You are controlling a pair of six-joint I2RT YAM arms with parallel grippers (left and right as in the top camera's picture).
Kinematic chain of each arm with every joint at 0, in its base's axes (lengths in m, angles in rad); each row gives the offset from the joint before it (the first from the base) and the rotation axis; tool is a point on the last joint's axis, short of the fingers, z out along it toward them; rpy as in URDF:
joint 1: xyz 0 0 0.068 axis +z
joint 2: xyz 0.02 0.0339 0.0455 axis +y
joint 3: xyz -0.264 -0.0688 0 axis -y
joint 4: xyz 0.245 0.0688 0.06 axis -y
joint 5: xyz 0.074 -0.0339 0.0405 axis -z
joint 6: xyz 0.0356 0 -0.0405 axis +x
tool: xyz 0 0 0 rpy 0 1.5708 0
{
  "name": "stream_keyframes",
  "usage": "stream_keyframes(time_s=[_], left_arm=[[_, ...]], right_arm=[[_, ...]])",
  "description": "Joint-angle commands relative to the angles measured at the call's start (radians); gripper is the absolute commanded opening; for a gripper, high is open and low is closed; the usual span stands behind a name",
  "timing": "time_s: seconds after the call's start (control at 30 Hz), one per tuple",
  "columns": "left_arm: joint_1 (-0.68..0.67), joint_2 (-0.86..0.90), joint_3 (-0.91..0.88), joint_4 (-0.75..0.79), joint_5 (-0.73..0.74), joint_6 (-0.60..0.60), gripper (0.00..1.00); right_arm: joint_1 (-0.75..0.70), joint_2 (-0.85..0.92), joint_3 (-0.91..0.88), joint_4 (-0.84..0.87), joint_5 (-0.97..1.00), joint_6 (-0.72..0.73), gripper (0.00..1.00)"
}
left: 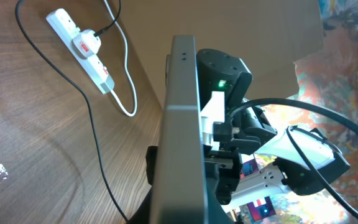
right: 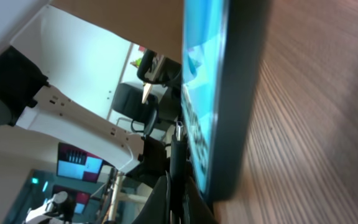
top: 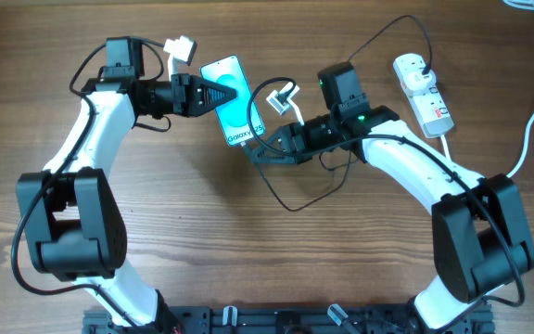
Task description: Plug charger to phone and switch on socket
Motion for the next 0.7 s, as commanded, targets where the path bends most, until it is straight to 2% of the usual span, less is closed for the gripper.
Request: stream_keyframes(time_s=[0.0,0.17,0.47,0.67], left_arm=[[0.004,-0.041,0.006,0.012,0.044,0.015,0.04],[0.046,-0.041,0.006,0.012,0.044,-0.016,0.04],[0.089,-0.041,0.006,0.012,0.044,-0.171,0.04],[0.089,-0.041,0.006,0.012,0.044,-0.195,0.04]], right_arm=[[0.002,-0.012,0.002,0.049,-0.020,0.026,0.04],[0.001,-0.011,-0.026,0.109,-0.025,0.029,0.04],[0.000,-0.011,-0.048,0.148,-0.027,0.080,0.04],[0.000,-0.011,-0.048,0.216,-0.027,0.151,0.04]])
